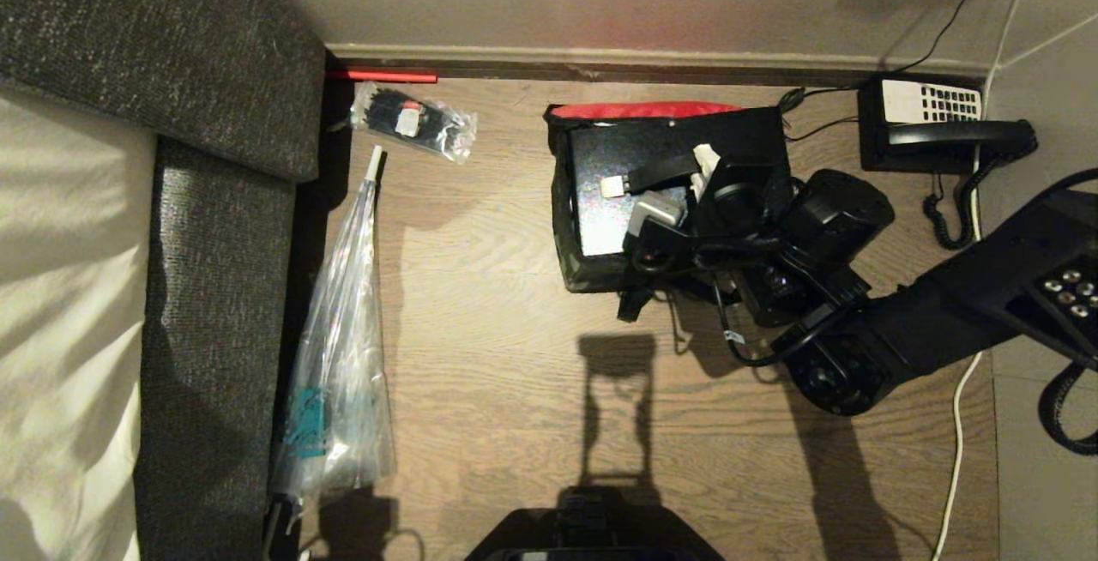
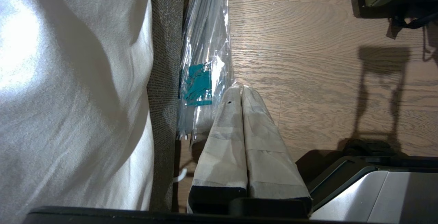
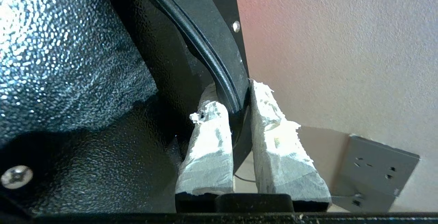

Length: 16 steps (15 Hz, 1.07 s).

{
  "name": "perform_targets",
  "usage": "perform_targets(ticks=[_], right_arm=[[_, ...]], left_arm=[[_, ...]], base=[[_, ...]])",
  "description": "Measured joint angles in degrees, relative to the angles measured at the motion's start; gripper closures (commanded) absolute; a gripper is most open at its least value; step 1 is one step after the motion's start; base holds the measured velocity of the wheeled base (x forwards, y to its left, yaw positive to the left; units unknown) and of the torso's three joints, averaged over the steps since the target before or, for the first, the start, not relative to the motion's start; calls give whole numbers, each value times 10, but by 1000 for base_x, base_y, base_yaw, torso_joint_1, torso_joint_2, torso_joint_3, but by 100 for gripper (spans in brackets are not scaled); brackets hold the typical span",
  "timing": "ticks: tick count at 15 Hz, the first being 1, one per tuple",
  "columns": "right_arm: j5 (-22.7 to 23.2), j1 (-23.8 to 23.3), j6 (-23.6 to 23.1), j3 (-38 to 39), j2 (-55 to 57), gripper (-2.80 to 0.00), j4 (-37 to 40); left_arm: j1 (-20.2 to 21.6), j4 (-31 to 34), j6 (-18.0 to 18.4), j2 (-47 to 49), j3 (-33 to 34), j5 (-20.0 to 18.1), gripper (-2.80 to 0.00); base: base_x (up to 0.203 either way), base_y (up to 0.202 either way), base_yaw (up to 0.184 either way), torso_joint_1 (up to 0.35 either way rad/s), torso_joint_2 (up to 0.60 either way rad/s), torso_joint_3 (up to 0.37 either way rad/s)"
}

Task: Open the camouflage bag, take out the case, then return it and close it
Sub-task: Lift the black box

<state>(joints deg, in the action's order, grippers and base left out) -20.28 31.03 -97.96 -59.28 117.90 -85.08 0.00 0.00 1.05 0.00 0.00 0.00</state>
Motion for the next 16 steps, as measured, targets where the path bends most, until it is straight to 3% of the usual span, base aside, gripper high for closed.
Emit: perform_targets(ticks=[6, 13, 16], right_arm=[[-28, 9, 1, 19, -9, 0, -3], [-66, 23, 10, -2, -26, 0, 65], [-102, 41, 36, -32, -38, 0, 90]], left_arm=[[0, 0, 0, 0, 0, 0, 0], [0, 0, 0, 0, 0, 0, 0], [0, 0, 0, 0, 0, 0, 0]], base=[[0, 0, 0, 0, 0, 0], [0, 0, 0, 0, 0, 0], [0, 0, 0, 0, 0, 0]])
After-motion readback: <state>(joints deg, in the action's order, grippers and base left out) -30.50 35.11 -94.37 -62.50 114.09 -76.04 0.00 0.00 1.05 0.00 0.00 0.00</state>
